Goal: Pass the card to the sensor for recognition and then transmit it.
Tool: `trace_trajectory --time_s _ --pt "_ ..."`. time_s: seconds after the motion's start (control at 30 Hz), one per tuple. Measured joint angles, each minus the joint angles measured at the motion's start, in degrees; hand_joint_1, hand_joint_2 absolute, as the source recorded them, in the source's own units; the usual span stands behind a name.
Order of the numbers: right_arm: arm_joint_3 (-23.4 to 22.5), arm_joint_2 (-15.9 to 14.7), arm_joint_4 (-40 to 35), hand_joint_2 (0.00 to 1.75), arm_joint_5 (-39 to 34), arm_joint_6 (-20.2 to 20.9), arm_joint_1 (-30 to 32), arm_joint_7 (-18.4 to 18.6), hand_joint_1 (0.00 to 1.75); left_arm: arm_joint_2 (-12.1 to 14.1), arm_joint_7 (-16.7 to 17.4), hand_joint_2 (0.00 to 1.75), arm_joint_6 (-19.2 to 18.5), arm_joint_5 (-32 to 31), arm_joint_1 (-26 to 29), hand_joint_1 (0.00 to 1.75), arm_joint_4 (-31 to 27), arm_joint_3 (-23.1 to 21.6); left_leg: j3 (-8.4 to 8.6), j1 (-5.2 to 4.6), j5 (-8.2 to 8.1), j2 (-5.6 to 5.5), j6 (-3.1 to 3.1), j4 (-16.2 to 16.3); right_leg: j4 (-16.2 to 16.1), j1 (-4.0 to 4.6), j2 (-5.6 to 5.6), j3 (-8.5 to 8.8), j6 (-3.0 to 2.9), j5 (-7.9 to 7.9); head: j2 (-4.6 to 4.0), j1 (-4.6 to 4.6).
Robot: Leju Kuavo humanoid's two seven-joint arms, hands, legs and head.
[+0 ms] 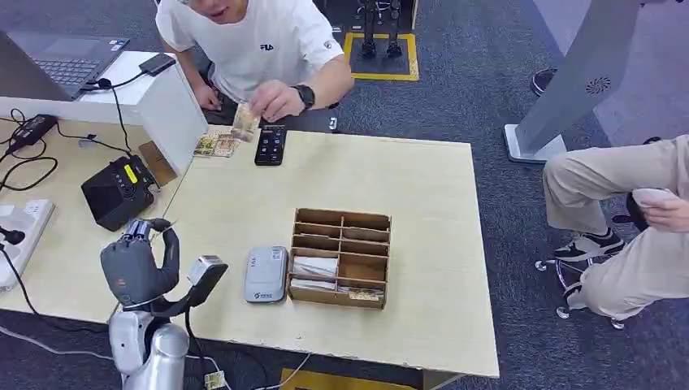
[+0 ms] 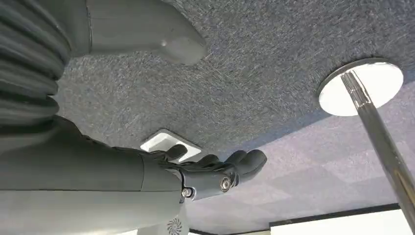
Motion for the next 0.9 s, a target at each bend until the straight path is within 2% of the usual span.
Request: trace_trajectory --time_s 0.2,0.33,0.5,0.9 --pt "0.0 0.0 -0.2 1.75 0.0 0.0 0.0 0.0 0.00 0.0 -1.3 1.75 0.0 0.2 1.1 1.75 3.7 0.0 0.01 0.00 0.00 0.00 0.00 0.0 0.0 0.00 0.00 0.00 0.00 0.00 0.00 0.00" --pt "0.0 0.0 -0.3 1.75 -0.1 0.0 0.0 0.0 0.00 0.0 -2.6 1.75 0.0 -2.1 2.0 1.75 6.9 0.0 0.01 0.00 0.00 0.01 0.00 0.0 0.0 0.00 0.01 0.00 0.00 0.00 0.00 0.00" --pt "0.0 0.0 -0.5 1.75 -0.2 0.0 0.0 0.0 0.00 0.1 -2.5 1.75 0.0 -2.0 2.5 1.75 9.6 0.0 0.02 -0.01 0.00 0.01 0.00 0.0 0.0 0.00 0.01 -0.01 0.00 0.00 0.00 0.00" --pt "0.0 0.0 -0.7 1.75 -0.9 0.0 0.0 -0.2 0.00 0.1 -3.7 1.75 0.0 -7.0 3.1 1.75 16.4 0.0 0.03 -0.01 0.00 0.01 0.00 0.0 0.0 -0.01 0.01 -0.01 0.00 0.00 0.00 0.00"
